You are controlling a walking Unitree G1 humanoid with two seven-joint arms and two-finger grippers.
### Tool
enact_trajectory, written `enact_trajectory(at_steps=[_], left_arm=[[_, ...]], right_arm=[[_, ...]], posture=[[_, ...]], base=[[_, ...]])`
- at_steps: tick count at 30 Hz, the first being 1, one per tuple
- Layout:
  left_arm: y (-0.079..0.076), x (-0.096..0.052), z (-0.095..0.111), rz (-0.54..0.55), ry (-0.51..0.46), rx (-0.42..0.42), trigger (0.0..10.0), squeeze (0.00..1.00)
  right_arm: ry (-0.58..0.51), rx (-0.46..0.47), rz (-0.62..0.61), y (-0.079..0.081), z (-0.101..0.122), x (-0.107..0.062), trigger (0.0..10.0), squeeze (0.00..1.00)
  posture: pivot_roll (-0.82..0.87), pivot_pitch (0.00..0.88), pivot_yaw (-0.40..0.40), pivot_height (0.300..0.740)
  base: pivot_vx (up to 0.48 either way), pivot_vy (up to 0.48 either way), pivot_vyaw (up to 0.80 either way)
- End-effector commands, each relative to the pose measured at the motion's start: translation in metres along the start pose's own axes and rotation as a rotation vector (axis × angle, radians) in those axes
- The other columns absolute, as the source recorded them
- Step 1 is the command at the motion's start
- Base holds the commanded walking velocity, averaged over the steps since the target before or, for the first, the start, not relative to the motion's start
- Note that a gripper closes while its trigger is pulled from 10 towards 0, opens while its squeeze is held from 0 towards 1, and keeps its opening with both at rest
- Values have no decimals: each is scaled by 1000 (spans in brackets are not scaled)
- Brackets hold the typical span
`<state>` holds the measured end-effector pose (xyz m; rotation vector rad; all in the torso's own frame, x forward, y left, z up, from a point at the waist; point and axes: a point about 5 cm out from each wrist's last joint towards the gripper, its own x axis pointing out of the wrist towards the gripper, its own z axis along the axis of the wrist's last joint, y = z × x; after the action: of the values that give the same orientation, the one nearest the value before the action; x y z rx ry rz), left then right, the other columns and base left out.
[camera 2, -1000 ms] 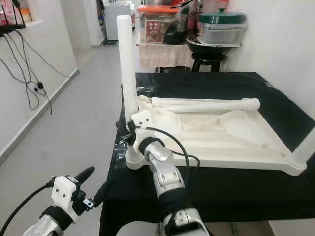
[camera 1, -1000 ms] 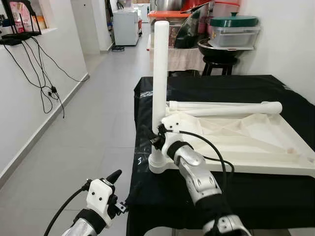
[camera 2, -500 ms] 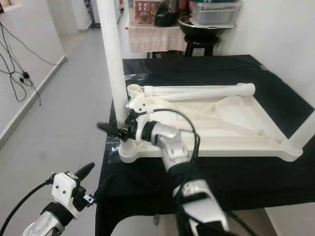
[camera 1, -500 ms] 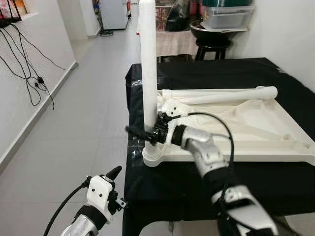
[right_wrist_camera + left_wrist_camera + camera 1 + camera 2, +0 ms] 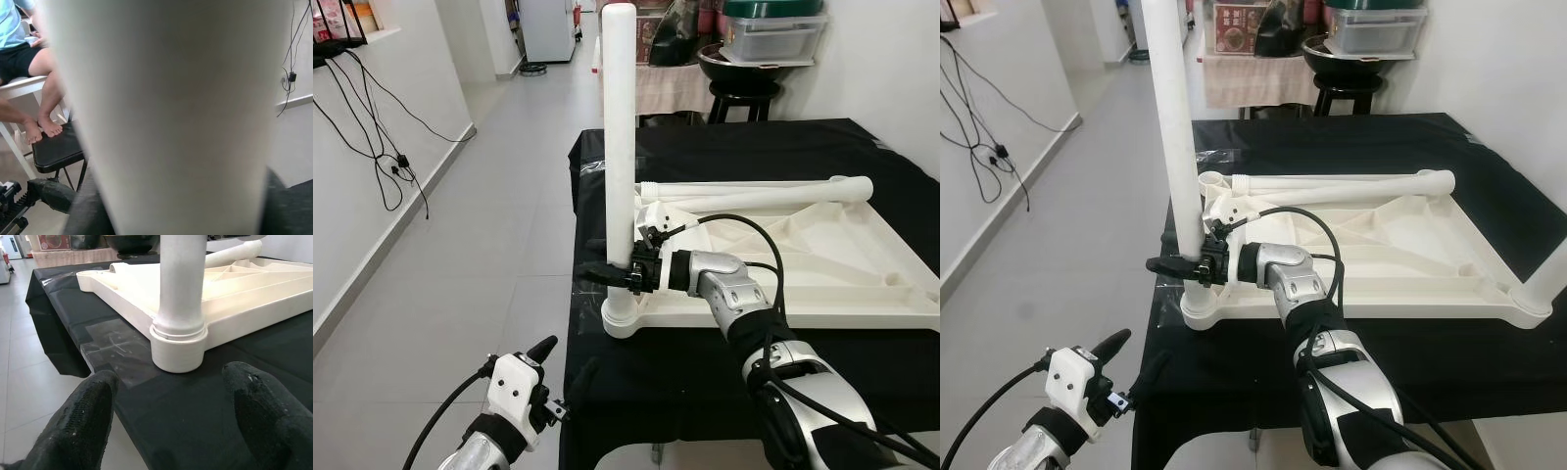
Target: Building children table
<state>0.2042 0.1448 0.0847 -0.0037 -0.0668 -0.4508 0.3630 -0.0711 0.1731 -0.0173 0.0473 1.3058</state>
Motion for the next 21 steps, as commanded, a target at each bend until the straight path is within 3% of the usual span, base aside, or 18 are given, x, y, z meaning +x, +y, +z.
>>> enact_trajectory(at_steps=[1,5,7,8,10,12,13,14,15,16,17,21], left_arm=[[1,-2,-3,1,24,0,10000,0],[-2,-3,-3,-1,24,-4,10000,0],[-2,-4,-3,-1,24,-4,10000,0],[-2,-5,-3,0,24,-4,10000,0],[-2,-5,-3,0,24,-4,10000,0],[-1,-7,-3,2,27,-3,10000,0],[-1,-7,-3,2,27,-3,10000,0],[0,-7,-3,-1,31,0,10000,0],[0,-7,-3,-1,31,0,10000,0],[0,-7,-4,-5,33,3,10000,0],[0,-6,-4,-10,34,-1,10000,0],[0,-5,-4,-13,34,-3,10000,0]], right_arm=[[-8,12,23,4,-4,3,0,0],[11,-60,-102,-1,-18,-14,0,0],[23,-48,-162,2,-25,-16,0,0],[83,-49,-324,6,-41,-17,0,0],[98,-54,-364,8,-44,-17,0,0],[87,72,-596,62,-72,5,0,0],[87,72,-596,62,-72,5,0,0],[80,108,-659,75,-74,7,0,0],[80,108,-659,75,-74,7,0,0],[76,101,-741,70,-72,2,0,0],[79,62,-755,57,-68,-1,0,0],[77,35,-761,49,-63,-1,0,0]], posture=[[27,0,8,740],[28,0,-4,740],[33,0,-18,740],[35,0,-22,740],[35,0,-22,740],[11,0,4,740],[11,0,4,740],[3,0,5,740],[3,0,5,740],[2,0,13,740],[9,0,1,740],[15,0,-3,740]], base=[[0,0,0],[0,0,0],[0,0,0],[0,0,0],[0,0,0],[0,0,0],[0,0,0],[0,0,0],[0,0,0],[0,0,0],[0,0,0],[0,0,0]])
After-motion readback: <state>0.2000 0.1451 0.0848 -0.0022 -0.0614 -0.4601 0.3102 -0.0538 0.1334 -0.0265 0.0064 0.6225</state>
